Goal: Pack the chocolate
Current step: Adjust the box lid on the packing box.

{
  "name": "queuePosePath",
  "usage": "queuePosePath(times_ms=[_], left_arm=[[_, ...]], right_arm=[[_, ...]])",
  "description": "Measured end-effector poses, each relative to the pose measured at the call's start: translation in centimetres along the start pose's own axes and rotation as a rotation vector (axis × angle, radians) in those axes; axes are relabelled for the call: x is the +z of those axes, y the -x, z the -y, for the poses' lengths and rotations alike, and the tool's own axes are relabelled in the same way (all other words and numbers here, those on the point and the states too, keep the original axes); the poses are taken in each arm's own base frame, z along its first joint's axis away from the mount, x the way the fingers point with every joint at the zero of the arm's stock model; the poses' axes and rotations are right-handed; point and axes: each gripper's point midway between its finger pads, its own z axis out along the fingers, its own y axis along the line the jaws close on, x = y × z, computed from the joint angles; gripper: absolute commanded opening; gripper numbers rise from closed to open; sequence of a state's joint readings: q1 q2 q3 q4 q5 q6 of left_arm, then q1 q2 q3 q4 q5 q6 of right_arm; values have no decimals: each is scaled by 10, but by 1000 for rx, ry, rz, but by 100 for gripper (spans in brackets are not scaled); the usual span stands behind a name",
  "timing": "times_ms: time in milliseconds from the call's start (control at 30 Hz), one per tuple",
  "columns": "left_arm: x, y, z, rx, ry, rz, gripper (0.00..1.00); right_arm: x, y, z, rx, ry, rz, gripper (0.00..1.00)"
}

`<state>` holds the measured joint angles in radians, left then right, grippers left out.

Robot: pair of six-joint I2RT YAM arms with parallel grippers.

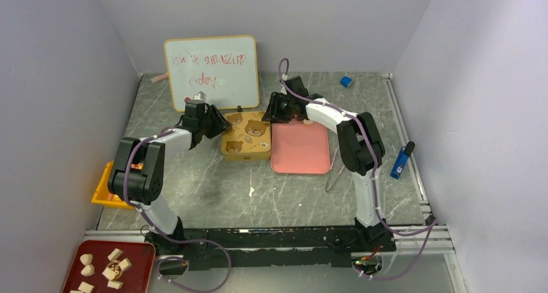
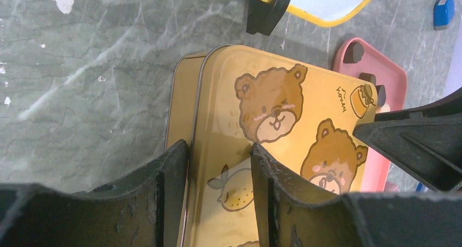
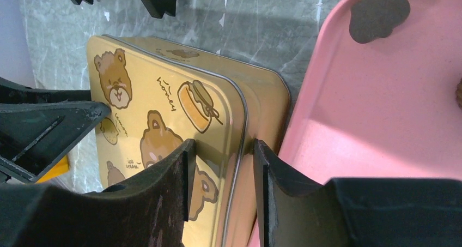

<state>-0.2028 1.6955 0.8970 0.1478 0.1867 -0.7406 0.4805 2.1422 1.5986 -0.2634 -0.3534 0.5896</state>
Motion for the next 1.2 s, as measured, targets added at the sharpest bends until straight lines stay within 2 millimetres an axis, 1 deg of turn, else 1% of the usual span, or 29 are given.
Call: queuePosePath(times_ms=[67,367,700,933,1200], left_arm=[[-1,-1,-1,0,4,-1,48],[-4,-2,-5,11,30,-8,48],[-11,-1,-13,20,93,1,49],[-12,-1,-14,21,107,-4,52],[-11,-1,-13,45,118,-14,53]], right_arm=[[2,-1,-1,-1,1,-3,0],[9,-4,-4,18,35,-11,0],[20,-13,-9,64,110,14,0],[20,-15,-9,77,133,52,0],[20,-19,-8,85,114,109,0]])
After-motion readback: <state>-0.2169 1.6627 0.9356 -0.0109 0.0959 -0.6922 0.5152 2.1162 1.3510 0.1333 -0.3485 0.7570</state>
